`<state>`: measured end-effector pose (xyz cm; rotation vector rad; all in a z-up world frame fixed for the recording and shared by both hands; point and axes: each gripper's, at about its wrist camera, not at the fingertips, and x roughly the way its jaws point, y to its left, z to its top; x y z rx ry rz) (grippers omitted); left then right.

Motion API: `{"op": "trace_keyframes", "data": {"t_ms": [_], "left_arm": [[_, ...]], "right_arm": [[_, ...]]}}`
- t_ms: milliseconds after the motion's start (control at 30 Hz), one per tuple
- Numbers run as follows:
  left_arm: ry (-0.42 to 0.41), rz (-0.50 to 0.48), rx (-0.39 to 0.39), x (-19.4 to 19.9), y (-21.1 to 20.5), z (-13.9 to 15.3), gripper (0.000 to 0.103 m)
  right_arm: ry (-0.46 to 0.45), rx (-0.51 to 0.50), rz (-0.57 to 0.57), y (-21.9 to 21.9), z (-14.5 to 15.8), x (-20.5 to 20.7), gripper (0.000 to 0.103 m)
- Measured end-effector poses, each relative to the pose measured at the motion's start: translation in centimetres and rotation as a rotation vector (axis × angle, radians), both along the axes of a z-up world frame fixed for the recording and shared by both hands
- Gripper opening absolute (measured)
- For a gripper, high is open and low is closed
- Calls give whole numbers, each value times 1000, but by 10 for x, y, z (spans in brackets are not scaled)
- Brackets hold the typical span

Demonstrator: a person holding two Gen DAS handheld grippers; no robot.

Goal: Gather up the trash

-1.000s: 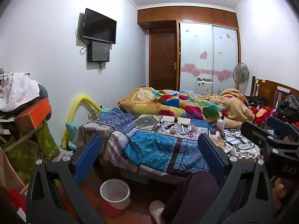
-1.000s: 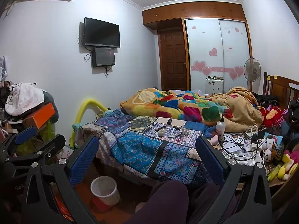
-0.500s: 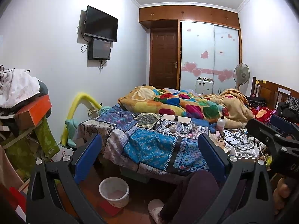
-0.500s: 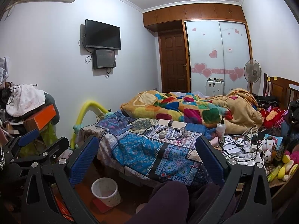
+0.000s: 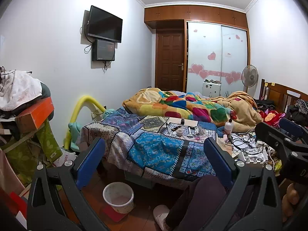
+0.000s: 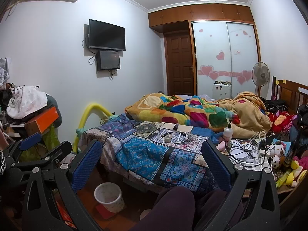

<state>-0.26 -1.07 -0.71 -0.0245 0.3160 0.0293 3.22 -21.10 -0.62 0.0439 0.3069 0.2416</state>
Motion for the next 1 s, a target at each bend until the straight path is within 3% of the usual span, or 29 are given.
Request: {"op": "trace_keyframes", "data": {"t_ms": [1000], "left_arm": [[7,-3,-6,4,2,-3,103]], "right_arm": [[6,-6,8,7,0,5,103]]}}
